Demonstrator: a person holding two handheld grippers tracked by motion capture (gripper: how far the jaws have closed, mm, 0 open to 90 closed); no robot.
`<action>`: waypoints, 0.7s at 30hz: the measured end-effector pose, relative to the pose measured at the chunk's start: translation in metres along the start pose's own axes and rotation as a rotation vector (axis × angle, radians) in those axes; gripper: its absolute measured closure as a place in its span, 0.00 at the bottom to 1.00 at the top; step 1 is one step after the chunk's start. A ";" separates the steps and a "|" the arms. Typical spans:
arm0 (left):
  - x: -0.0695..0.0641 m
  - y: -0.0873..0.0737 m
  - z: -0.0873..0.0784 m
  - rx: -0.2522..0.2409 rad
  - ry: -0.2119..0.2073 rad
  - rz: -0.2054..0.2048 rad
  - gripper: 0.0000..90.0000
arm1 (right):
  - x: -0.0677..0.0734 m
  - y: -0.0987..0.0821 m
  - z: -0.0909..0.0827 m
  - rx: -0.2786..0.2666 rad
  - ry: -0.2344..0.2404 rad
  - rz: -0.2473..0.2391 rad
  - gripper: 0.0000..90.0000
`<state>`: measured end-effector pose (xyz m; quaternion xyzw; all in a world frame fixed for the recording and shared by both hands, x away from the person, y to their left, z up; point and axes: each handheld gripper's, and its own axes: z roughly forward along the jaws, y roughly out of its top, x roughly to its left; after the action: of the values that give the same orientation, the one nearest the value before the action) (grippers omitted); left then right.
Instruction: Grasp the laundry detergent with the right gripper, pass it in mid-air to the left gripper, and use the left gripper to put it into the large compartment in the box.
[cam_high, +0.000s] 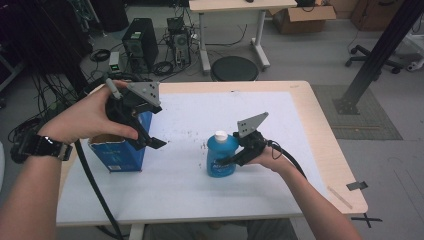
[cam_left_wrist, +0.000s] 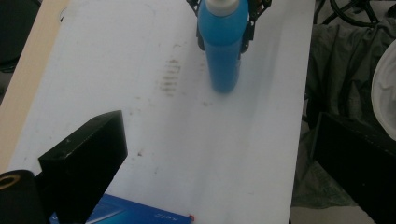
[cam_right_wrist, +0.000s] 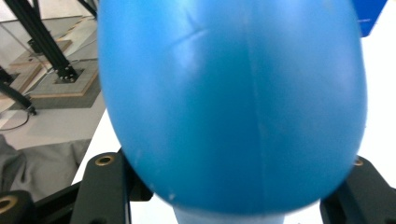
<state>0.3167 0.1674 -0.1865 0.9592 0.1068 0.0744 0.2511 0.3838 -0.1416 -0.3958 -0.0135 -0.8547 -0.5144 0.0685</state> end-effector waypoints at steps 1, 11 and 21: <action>0.000 0.000 0.000 -0.001 0.000 0.001 0.05 | 0.000 0.000 0.000 -0.001 -0.005 0.006 0.46; 0.002 0.002 0.001 -0.006 -0.002 0.004 0.05 | 0.000 0.006 -0.001 0.030 -0.007 0.027 0.47; 0.001 0.009 -0.001 -0.004 -0.002 0.018 0.05 | 0.005 0.035 -0.012 0.066 -0.027 -0.008 0.47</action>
<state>0.3192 0.1607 -0.1813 0.9597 0.0976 0.0761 0.2525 0.3835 -0.1359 -0.3586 -0.0150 -0.8722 -0.4859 0.0553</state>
